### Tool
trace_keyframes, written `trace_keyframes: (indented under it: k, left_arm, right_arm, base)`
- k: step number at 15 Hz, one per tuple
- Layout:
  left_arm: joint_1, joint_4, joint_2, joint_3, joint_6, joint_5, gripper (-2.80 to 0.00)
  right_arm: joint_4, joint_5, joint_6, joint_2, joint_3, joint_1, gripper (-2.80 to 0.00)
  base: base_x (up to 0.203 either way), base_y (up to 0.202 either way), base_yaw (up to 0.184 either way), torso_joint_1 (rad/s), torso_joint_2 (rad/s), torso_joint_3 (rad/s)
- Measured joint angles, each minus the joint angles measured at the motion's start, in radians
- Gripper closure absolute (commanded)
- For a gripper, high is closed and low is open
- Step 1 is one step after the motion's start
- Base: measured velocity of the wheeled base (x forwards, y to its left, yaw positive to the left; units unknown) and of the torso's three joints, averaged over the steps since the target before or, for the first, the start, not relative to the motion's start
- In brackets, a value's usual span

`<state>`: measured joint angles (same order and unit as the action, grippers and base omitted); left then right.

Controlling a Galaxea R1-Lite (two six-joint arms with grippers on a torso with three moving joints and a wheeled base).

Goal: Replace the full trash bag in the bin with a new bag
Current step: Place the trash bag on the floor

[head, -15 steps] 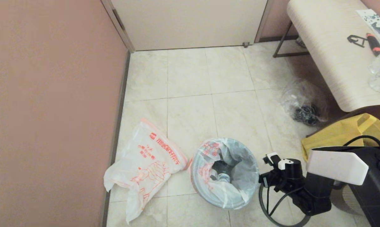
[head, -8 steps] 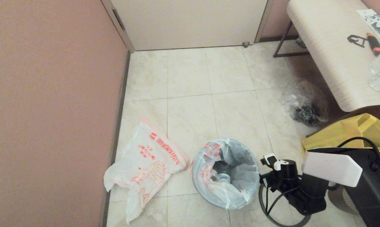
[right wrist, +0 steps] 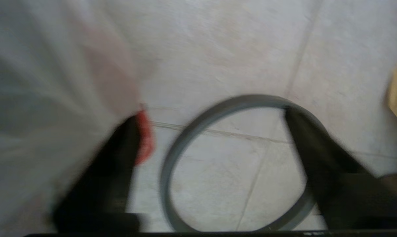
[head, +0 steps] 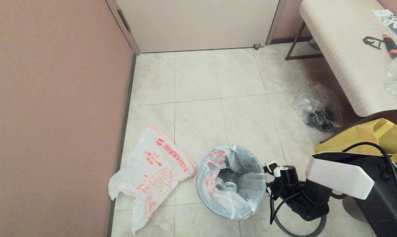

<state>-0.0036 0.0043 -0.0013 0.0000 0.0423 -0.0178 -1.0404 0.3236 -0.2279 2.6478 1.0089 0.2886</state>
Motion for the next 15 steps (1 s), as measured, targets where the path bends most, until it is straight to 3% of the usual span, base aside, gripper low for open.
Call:
trace_keyframes:
  k: [6, 11, 15]
  left_arm:
    - [0.000, 0.000, 0.000, 0.000, 0.000, 0.000, 0.00]
    - [0.000, 0.000, 0.000, 0.000, 0.000, 0.000, 0.00]
    - [0.000, 0.000, 0.000, 0.000, 0.000, 0.000, 0.00]
  right_arm:
    - [0.139, 0.002, 0.006, -0.032, 0.046, 0.020, 0.00]
    - [0.316, -0.003, 0.150, -0.135, 0.032, 0.065, 0.00]
    - [0.421, 0.000, 0.225, -0.305, -0.055, 0.155, 0.00]
  base:
    - [0.000, 0.000, 0.000, 0.000, 0.00, 0.000]
    - [0.000, 0.000, 0.000, 0.000, 0.00, 0.000]
    - [0.000, 0.000, 0.000, 0.000, 0.00, 0.000]
